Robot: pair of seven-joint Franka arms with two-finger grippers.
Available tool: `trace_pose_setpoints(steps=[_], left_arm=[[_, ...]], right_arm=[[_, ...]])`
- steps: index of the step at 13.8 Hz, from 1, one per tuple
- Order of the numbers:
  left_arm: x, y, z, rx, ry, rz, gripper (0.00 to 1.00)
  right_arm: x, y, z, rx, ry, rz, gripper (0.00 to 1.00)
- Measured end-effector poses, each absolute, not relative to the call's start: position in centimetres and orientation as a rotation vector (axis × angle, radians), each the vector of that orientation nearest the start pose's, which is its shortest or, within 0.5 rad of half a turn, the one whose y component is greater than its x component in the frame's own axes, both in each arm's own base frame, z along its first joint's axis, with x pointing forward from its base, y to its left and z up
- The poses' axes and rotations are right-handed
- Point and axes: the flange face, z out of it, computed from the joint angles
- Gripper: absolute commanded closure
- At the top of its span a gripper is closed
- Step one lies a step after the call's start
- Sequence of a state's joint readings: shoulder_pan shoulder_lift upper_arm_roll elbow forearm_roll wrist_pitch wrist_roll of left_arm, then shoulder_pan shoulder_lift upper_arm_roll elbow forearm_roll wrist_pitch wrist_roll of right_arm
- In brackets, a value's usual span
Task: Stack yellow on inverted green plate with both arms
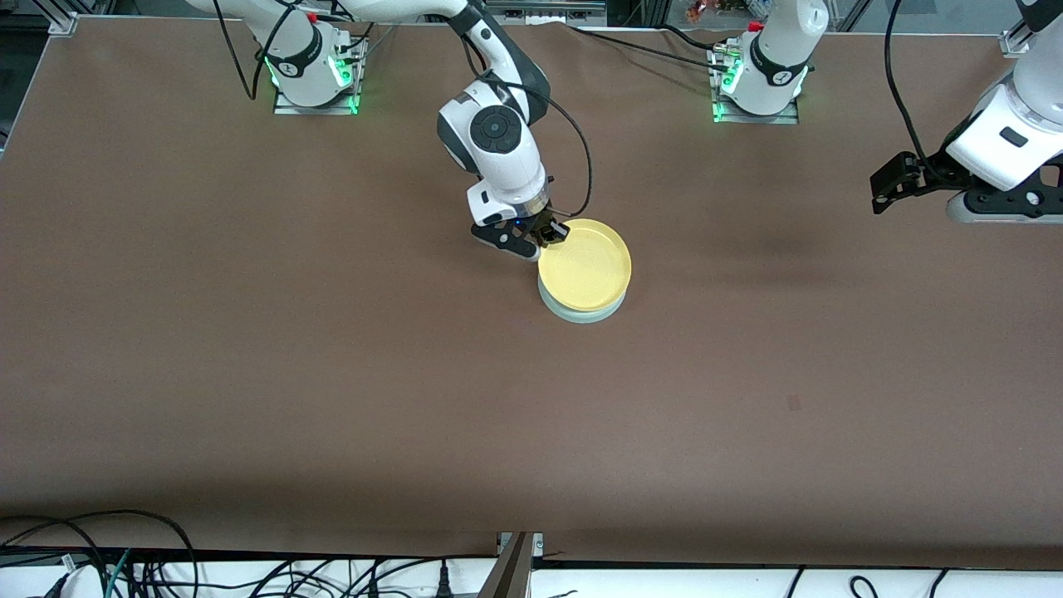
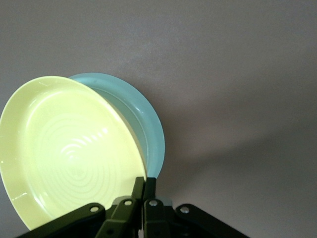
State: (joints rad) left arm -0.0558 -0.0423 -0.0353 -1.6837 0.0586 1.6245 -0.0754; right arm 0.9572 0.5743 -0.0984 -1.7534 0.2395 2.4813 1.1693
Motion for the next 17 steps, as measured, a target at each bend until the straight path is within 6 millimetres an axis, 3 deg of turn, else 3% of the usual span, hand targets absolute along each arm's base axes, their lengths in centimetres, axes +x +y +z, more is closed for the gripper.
trace_pose_setpoints(steps=[6, 8, 9, 10, 14, 17], left_arm=[[54.2, -5.2, 59.9, -3.079, 0.05, 0.017, 0.0], [54.1, -5.8, 59.9, -3.078, 0.068, 0.017, 0.0], [54.1, -6.0, 59.9, -3.078, 0.072, 0.016, 0.0], [54.1, -6.1, 59.9, -3.078, 0.075, 0.016, 0.0], [53.9, -6.4, 59.8, -3.076, 0.064, 0.041, 0.0], [53.8, -6.5, 59.8, -3.076, 0.06, 0.042, 0.0]], right_arm=[[43.4, 52.5, 23.5, -2.869, 0.689, 0.0, 1.0], [43.4, 52.4, 23.5, -2.869, 0.689, 0.0, 0.28], [43.4, 52.4, 23.5, -2.868, 0.69, -0.002, 0.09], [43.5, 52.4, 23.5, -2.868, 0.691, -0.003, 0.0], [43.9, 52.2, 23.9, -2.86, 0.698, -0.014, 0.0], [46.4, 50.6, 26.0, -2.898, 0.748, -0.003, 0.0]])
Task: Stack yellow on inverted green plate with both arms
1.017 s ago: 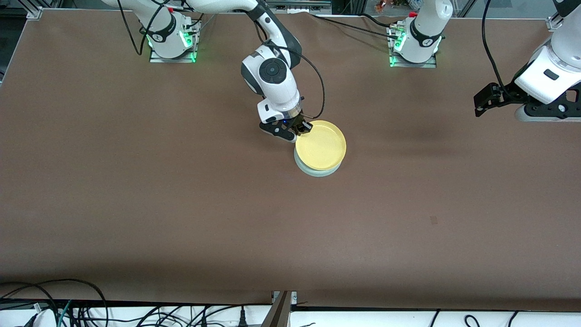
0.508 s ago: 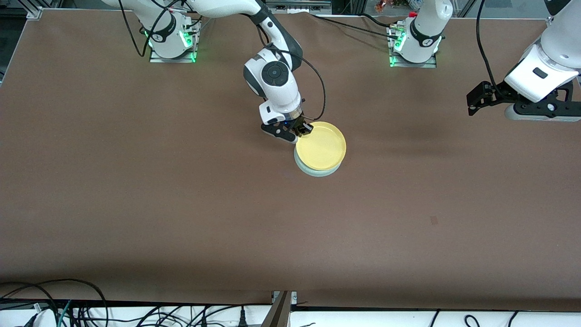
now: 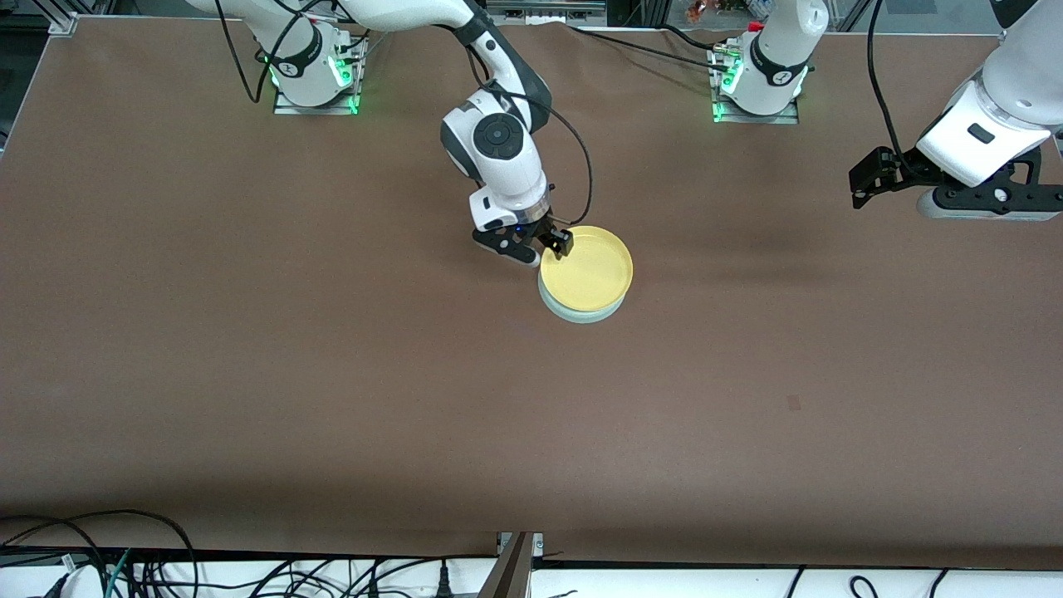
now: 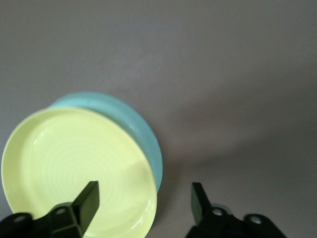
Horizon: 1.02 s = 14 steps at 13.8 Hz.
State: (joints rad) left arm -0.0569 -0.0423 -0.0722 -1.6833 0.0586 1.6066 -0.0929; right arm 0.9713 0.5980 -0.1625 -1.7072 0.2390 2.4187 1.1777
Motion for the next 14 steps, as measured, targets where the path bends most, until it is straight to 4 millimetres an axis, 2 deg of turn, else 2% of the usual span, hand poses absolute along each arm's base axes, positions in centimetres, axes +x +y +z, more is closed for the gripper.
trace_pose_setpoints(steps=[3, 5, 8, 10, 12, 14], left_arm=[[53.8, -6.5, 59.8, -3.076, 0.06, 0.043, 0.0], [53.8, -6.5, 59.8, -3.076, 0.059, 0.043, 0.0], [53.8, -6.5, 59.8, -3.076, 0.059, 0.043, 0.0], [53.8, -6.5, 59.8, -3.076, 0.059, 0.043, 0.0], [53.8, -6.5, 59.8, -3.075, 0.059, 0.044, 0.0], [53.8, -6.5, 59.8, -3.075, 0.059, 0.044, 0.0]], right_arm=[[50.9, 46.8, 31.9, -2.975, 0.736, 0.015, 0.0], [53.5, 42.9, 36.9, -3.008, 0.669, 0.007, 0.0], [55.7, 35.6, 43.7, -3.051, 0.524, 0.041, 0.0], [56.6, 29.9, 48.1, -3.059, 0.422, 0.079, 0.0], [57.0, 24.1, 51.2, -3.048, 0.349, 0.138, 0.0], [57.2, 19.3, 53.1, -3.025, 0.289, 0.177, 0.0]])
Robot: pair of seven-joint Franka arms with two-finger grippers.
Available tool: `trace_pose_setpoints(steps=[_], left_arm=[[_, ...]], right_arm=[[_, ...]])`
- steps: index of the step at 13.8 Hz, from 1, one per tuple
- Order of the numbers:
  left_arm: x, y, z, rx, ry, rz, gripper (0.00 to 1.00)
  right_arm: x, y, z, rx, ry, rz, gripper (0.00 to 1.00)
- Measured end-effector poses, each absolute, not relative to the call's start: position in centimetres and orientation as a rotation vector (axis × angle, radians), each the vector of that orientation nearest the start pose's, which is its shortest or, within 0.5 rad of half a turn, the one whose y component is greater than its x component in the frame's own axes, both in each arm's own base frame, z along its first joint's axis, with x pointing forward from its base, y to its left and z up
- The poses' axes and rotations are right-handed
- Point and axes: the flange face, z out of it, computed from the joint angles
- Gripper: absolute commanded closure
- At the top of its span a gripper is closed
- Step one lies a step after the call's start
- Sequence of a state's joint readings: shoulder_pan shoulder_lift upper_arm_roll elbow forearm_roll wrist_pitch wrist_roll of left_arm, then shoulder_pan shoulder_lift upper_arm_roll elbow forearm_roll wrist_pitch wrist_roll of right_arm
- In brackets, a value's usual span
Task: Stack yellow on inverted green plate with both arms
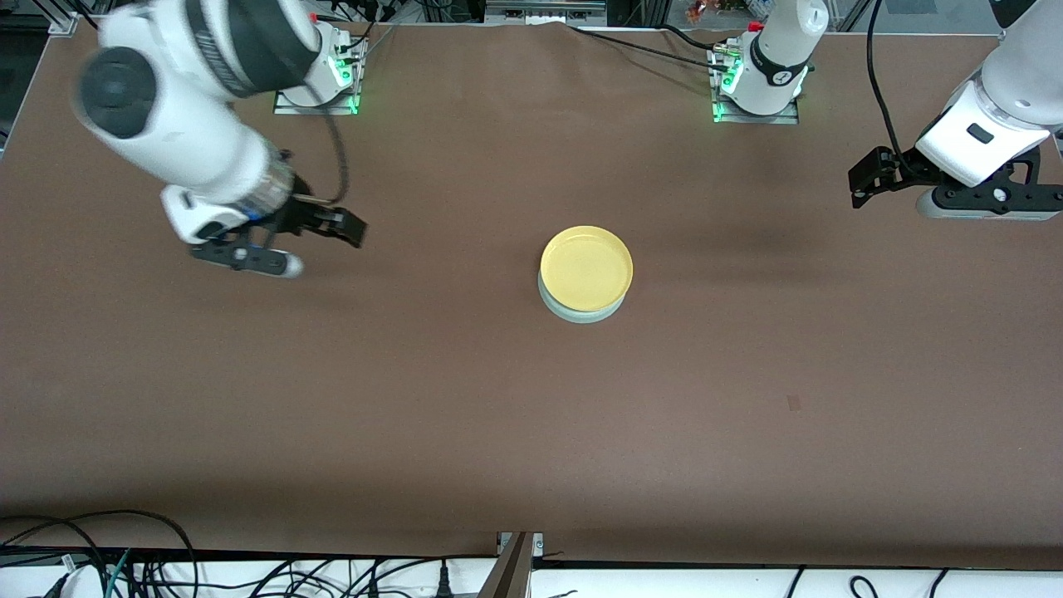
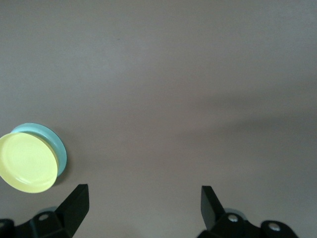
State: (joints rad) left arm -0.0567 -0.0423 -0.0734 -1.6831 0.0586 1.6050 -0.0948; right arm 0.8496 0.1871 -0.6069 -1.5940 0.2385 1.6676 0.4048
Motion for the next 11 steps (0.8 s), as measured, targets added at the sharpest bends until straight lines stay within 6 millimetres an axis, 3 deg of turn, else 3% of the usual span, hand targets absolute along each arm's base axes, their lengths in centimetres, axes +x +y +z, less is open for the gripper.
trace_pose_setpoints(steps=[2, 4, 8, 11], left_arm=[[53.8, -6.5, 59.8, -3.075, 0.058, 0.044, 0.0], [53.8, -6.5, 59.8, -3.075, 0.058, 0.045, 0.0], [53.8, -6.5, 59.8, -3.075, 0.058, 0.045, 0.0], [53.8, -6.5, 59.8, -3.075, 0.058, 0.046, 0.0]], right_arm=[[57.2, 15.9, 54.1, -3.026, 0.249, 0.185, 0.0], [56.8, 14.0, 54.9, -3.057, 0.164, 0.169, 0.0], [55.9, 11.5, 56.0, -3.11, -0.013, 0.131, 0.0], [56.0, 10.8, 56.1, -3.114, -0.049, 0.126, 0.0]])
